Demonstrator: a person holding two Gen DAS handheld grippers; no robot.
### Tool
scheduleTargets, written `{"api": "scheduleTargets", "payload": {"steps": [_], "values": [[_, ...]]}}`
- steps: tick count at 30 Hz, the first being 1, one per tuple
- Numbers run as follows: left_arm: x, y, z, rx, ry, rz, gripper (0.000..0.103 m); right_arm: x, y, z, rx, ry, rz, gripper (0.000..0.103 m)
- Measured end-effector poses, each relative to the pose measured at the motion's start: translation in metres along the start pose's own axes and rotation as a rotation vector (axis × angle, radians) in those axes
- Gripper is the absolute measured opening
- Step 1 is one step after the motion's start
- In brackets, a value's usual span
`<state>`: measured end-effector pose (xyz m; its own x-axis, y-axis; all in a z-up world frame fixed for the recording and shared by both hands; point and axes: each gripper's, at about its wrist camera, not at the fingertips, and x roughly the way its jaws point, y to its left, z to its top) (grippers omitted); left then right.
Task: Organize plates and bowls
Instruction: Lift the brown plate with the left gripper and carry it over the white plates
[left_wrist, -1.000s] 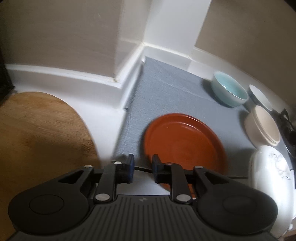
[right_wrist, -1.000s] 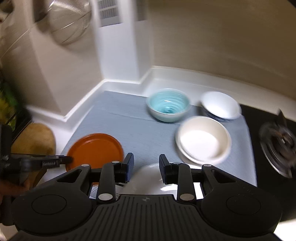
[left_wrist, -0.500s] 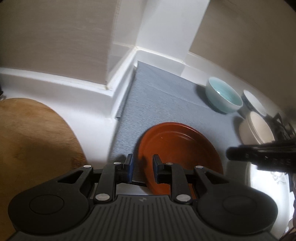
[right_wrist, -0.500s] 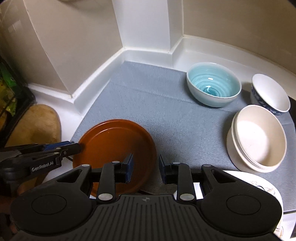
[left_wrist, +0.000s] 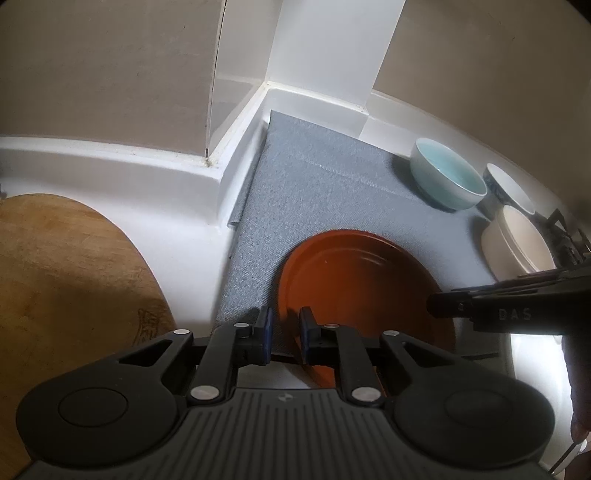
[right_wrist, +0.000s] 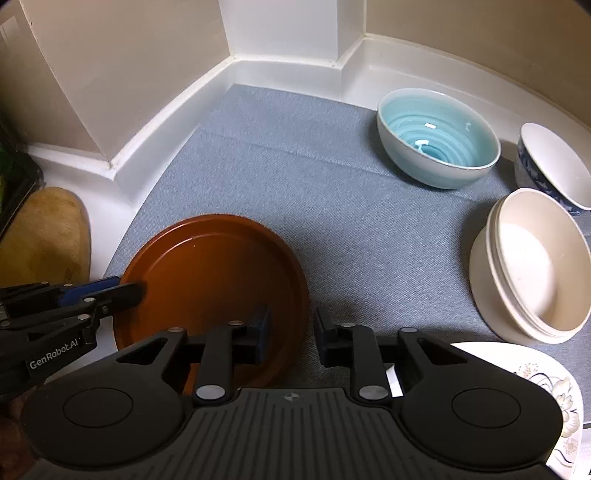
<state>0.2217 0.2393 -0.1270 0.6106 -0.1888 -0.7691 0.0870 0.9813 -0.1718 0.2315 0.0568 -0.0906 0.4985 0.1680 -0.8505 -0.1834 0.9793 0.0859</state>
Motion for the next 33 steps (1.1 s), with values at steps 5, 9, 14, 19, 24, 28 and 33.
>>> {"api": "scheduleTargets", "payload": {"steps": [5,9,14,19,24,28,33], "values": [[0.001,0.002,-0.001,0.002,0.003,-0.007,0.016,0.006,0.004,-0.001,-0.011,-0.003,-0.005,0.024],[0.001,0.003,0.000,-0.006,0.000,-0.008,0.016,0.008,0.004,-0.002,-0.002,0.004,-0.011,0.022],[0.002,0.001,-0.001,0.002,-0.002,-0.013,0.012,0.009,0.004,-0.005,0.003,0.006,-0.026,0.019],[0.001,0.001,-0.002,0.006,-0.004,-0.012,0.011,0.010,0.005,-0.008,0.005,0.008,-0.025,0.012],[-0.005,0.002,-0.002,0.009,-0.012,-0.011,0.010,0.006,0.005,-0.010,0.009,-0.008,-0.013,0.009],[-0.012,0.001,-0.002,0.009,-0.025,-0.008,0.010,-0.004,0.007,-0.012,-0.003,-0.031,-0.004,0.009],[-0.025,-0.005,-0.003,0.022,-0.045,0.009,0.010,-0.017,0.007,-0.015,-0.004,-0.062,0.010,0.009]]}}
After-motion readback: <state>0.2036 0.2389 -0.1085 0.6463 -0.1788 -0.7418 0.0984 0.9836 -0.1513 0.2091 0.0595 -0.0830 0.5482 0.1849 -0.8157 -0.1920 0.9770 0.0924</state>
